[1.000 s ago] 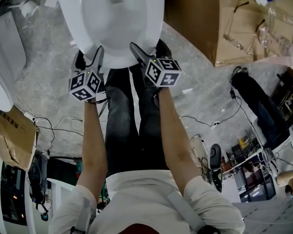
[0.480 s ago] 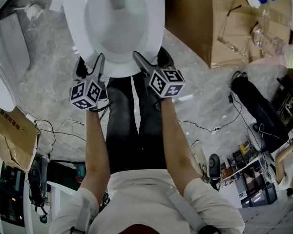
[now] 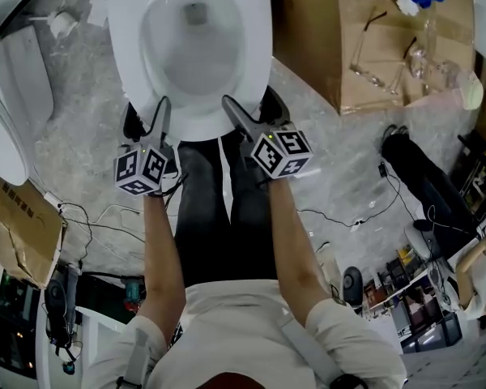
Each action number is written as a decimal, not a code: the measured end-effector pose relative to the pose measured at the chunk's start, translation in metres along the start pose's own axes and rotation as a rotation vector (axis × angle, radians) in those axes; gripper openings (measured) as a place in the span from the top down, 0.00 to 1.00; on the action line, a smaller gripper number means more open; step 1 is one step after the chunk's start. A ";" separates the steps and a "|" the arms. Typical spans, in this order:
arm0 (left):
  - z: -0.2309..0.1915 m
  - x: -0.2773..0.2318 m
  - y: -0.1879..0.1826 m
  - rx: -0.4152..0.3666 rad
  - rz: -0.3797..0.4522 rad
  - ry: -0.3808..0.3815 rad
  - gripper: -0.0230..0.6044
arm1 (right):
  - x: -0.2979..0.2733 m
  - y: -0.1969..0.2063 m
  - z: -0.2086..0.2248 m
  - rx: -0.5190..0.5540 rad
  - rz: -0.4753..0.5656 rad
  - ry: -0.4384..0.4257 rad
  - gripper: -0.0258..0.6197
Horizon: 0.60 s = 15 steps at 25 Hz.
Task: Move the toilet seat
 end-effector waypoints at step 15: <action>0.020 0.014 -0.062 0.033 0.122 0.023 0.34 | 0.016 -0.058 -0.036 -0.066 0.106 -0.102 0.26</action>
Point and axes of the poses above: the fingertips, and each gripper's own axes: x backward along the fingers, z to its right, y out of its underside, the point moved 2 cm from there along x, backward along the fingers, and after that the axes turned 14 degrees about z, right-handed, at the moved point
